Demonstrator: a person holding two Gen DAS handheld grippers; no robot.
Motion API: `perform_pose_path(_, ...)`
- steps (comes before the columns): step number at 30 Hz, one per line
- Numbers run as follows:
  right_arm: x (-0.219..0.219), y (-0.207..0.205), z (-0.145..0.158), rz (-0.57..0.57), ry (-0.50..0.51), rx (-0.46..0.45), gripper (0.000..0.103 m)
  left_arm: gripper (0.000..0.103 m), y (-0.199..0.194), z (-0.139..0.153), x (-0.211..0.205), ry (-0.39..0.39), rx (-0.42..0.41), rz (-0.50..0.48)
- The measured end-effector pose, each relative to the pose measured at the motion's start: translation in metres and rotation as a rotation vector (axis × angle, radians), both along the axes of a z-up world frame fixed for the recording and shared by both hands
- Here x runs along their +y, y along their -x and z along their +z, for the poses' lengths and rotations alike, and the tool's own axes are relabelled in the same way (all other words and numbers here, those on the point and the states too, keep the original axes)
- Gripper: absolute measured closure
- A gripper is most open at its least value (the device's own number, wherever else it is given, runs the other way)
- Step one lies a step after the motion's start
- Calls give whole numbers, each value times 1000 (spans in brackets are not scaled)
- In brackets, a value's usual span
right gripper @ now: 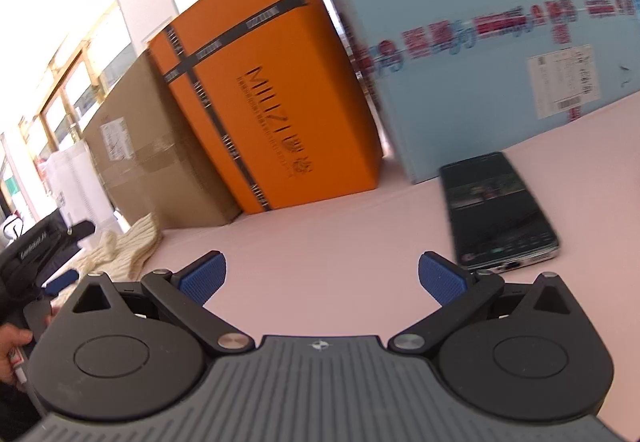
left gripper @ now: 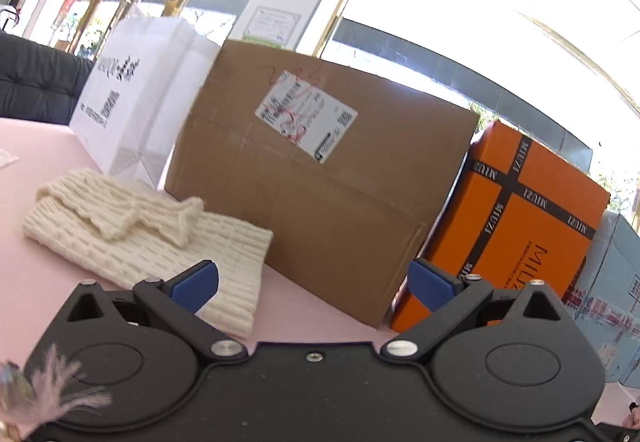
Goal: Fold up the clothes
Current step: 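Move both tools toward the cream knit sweater beside the brown box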
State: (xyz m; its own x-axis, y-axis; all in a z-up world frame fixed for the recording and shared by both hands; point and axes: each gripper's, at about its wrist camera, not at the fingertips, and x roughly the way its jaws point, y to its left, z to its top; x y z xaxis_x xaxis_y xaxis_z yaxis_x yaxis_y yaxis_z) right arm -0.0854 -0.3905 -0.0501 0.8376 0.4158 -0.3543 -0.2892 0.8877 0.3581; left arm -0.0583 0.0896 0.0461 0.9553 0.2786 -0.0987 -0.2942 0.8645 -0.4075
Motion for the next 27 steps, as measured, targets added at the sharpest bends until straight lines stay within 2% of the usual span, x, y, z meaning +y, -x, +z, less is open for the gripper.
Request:
perform_pose_path(2,20,-1,3,64,30,16,0,0,10,9,10,-39,-31,67)
perform_pose_path(4,38,-2,4,122,45,41,0,0,18,21,25,-78,-11,144)
perform_pose_path(7,62,-8,5,177,76,55,0,0,37,33,55,-94,-29,202)
perform_pose_path(11,97,-24,11,228,59,41,0,0,53,37,107,26,-82,337)
perform_pose_path(14,129,-46,14,222,-6,43,0,0,58,17,150,156,-149,441)
perform_pose_path(16,149,-59,13,204,-43,61,0,0,57,-7,168,212,-153,481)
perform_pose_path(18,170,-73,10,197,-75,78,0,1,52,-25,184,283,-45,517)
perform_pose_path(20,192,-85,6,226,-91,89,0,1,49,-33,198,374,-29,528)
perform_pose_path(22,214,-95,2,268,-103,107,0,2,46,-36,206,409,-26,511)
perform_pose_path(23,224,-99,1,290,-114,117,0,2,45,-37,206,412,-23,497)
perform_pose_path(27,262,-122,0,339,-143,151,0,2,30,-39,200,409,24,343)
